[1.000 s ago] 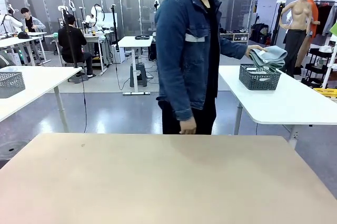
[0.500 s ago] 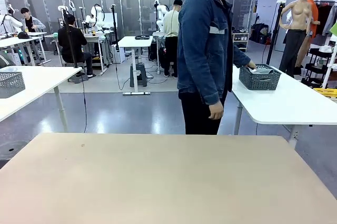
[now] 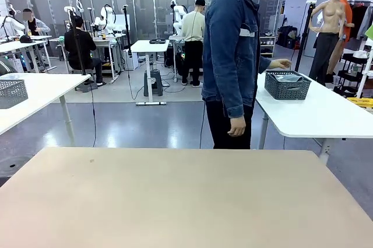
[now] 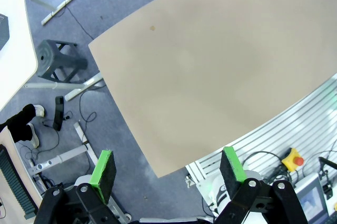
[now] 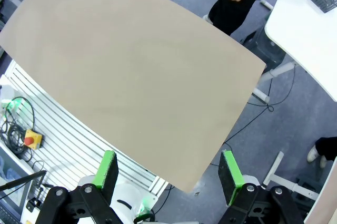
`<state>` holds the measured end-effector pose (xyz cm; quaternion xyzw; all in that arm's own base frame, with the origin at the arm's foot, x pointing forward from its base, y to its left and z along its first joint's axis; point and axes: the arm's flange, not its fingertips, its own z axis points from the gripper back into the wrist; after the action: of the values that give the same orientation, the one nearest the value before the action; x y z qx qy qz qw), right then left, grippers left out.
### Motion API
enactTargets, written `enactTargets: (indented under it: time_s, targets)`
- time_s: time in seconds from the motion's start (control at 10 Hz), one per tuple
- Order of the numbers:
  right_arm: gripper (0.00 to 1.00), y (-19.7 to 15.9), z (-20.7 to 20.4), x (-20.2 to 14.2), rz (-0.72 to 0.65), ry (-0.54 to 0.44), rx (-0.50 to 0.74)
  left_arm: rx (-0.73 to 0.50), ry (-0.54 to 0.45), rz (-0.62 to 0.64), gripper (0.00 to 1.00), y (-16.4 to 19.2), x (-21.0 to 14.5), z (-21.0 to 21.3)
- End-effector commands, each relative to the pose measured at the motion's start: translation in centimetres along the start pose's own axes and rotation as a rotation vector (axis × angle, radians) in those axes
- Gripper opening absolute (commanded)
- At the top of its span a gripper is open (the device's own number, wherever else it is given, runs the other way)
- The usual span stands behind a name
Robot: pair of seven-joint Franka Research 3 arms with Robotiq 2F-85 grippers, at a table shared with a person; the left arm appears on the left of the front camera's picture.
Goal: Fold the towels and place them in the basket.
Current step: Stack the folded Towel with hook on the right side of the table.
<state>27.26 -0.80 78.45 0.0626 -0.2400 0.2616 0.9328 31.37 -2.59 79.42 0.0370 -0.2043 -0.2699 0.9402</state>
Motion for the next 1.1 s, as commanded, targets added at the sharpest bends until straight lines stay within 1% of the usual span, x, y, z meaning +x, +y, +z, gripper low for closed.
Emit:
enactTargets:
  time_s: [0.0,1.0]
  targets:
    - [0.96,0.22,0.23,-0.1,0.0,0.012,-0.006,0.005,-0.002,0.001,1.0,0.05,-0.09,0.15]
    - [0.96,0.22,0.23,-0.1,0.0,0.012,-0.006,0.005,-0.002,0.001,1.0,0.05,-0.09,0.15]
